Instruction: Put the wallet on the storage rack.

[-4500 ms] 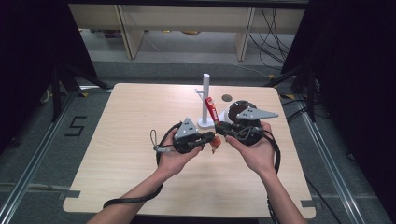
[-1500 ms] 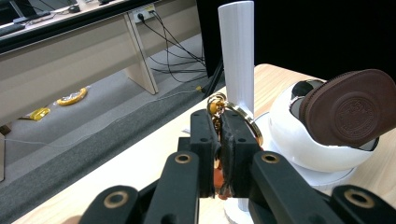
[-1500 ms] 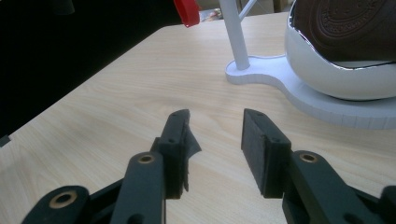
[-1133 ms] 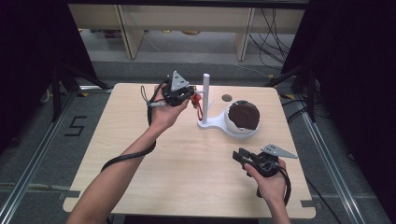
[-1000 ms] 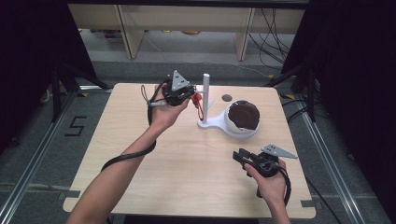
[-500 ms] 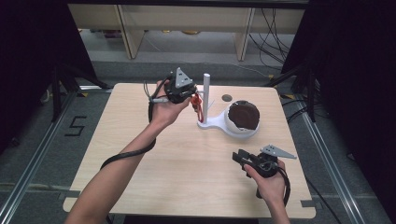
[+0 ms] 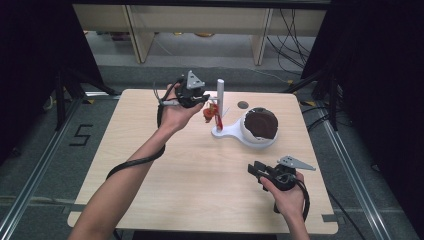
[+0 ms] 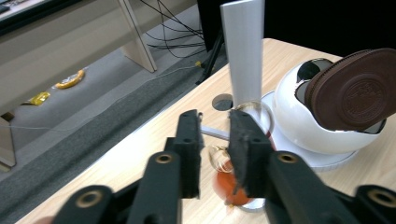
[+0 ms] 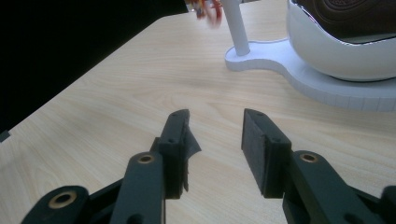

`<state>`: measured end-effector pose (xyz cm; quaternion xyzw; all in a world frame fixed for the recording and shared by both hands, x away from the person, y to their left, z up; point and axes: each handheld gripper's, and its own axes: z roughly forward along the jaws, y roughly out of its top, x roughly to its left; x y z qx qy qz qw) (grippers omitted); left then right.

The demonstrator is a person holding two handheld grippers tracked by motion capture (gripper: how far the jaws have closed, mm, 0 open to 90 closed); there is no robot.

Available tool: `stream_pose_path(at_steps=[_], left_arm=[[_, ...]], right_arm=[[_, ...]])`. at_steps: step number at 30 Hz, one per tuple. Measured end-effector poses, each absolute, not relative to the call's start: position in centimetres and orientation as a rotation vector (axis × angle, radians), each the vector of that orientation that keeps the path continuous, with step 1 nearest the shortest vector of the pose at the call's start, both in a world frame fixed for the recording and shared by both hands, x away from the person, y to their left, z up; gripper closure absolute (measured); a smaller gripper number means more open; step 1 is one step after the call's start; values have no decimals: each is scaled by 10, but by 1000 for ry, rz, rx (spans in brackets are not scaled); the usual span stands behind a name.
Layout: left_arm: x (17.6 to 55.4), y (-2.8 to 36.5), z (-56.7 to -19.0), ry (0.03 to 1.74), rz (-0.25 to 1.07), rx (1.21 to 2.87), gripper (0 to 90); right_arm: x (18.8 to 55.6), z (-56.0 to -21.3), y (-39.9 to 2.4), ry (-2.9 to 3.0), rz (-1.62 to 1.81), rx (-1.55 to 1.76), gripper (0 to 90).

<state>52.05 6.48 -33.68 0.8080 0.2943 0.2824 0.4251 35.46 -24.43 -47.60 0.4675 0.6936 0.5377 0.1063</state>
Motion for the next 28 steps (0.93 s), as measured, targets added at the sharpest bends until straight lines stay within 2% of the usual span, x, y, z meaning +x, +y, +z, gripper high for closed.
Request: stream_pose_path(at_steps=[7, 17, 23, 28], left_arm=[[514, 70, -338, 745, 725, 1945, 667], [465, 112, -356, 757, 710, 1782, 469], [427, 159, -408, 794, 701, 1751, 333], [387, 189, -464, 845, 632, 1709, 315]], right_arm=[[354, -476, -245, 2030, 1587, 1363, 625], [352, -475, -251, 2010, 1560, 1394, 622], [352, -481, -257, 2004, 1535, 1382, 603], [353, -485, -262, 1984, 1523, 1400, 562]])
